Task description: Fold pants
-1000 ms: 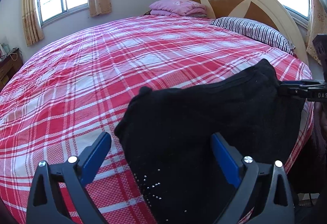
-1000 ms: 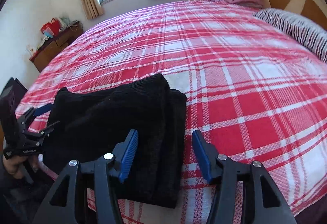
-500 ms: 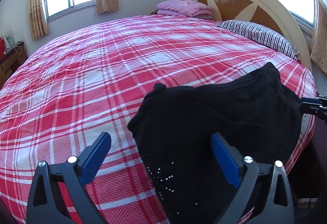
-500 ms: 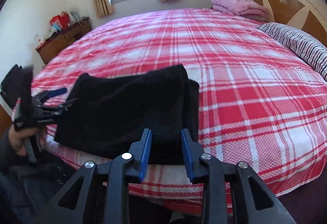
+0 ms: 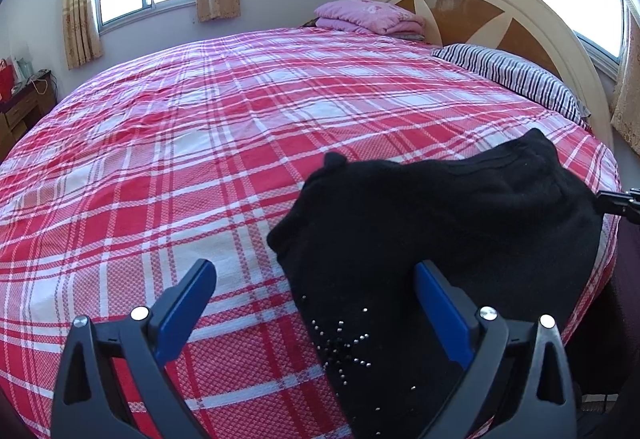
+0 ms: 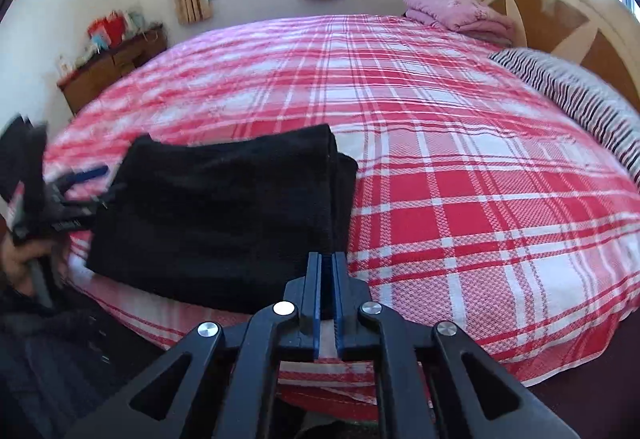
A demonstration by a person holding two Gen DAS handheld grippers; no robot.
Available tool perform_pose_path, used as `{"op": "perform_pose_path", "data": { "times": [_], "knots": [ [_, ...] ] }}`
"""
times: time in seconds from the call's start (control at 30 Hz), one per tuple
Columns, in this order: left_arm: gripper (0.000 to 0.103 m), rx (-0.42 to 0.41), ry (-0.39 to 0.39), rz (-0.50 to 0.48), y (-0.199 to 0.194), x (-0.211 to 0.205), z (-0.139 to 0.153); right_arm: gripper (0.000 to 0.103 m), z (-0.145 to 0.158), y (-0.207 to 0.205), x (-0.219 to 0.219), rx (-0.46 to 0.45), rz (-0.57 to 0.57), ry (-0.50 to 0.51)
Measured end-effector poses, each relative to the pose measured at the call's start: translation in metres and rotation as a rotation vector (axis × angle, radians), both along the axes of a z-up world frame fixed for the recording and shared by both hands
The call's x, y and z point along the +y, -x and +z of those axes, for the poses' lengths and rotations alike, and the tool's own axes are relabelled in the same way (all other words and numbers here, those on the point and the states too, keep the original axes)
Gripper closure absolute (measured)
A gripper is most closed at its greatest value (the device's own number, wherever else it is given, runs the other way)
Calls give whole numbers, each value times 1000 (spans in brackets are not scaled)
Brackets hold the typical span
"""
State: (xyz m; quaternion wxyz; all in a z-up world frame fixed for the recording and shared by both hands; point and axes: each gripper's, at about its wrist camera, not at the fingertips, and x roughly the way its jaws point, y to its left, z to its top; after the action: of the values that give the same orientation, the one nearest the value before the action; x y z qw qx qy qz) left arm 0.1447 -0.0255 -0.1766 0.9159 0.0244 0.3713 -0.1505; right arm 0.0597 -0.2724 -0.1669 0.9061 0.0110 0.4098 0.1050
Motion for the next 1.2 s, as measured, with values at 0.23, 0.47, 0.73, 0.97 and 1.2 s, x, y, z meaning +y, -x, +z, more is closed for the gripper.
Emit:
{"op": "perform_pose_path", "data": {
  "times": [0.23, 0.47, 0.73, 0.97, 1.2],
  "knots": [
    [1, 63, 90, -6, -6, 6, -8, 58, -1, -28, -17, 26, -43, -119],
    [1, 95, 124, -22, -10, 2, -17, 58, -31, -66, -22, 141, -37, -279],
    [14, 74, 128, -97, -10, -11, -18, 60, -38, -78, -11, 137, 4, -293],
    [70, 100, 212, -167, -8, -10, -12, 77, -31, -71, -14, 106, 38, -365],
    [85, 104, 275, -160, -6, 7, 3, 78, 2, -65, 5, 40, 87, -326]
  ]
}}
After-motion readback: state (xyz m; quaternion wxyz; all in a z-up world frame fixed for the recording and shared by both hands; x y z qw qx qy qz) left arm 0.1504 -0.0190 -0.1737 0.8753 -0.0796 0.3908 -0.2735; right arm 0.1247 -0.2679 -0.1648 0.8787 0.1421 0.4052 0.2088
